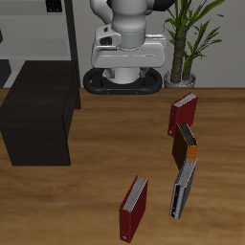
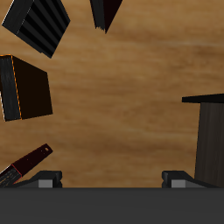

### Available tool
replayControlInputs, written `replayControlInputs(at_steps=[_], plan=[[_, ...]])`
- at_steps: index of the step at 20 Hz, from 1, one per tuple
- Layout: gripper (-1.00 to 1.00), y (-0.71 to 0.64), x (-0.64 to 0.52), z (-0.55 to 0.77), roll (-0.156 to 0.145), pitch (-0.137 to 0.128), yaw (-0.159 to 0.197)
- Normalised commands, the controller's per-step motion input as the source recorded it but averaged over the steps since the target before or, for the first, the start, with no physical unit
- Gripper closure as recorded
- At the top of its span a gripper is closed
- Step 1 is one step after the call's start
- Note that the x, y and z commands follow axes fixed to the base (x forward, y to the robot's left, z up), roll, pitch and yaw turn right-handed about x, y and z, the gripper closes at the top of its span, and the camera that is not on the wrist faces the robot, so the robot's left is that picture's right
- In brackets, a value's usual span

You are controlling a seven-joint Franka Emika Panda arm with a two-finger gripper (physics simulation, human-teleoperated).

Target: Place the right red book flat on top of the shelf

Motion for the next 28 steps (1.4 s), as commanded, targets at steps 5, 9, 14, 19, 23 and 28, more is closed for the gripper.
replayControlInputs(at_steps=[5,9,14,19,23,28], plan=[[-1.0,-0.04,0.05,0.01,-0.007,-0.005,0.02],[-1.0,-0.1,0.21,0.14,0.022,-0.002,-0.018],[-1.0,-0.07,0.16,0.14,-0.009,-0.041,0.019],[-1.0,-0.1,0.3,0.13,-0.013,-0.012,-0.016],[-1.0,0.03,0.24,0.0,0.02,-0.002,0.019],[-1.0,0.15,0.23,-0.04,0.024,-0.004,0.027]])
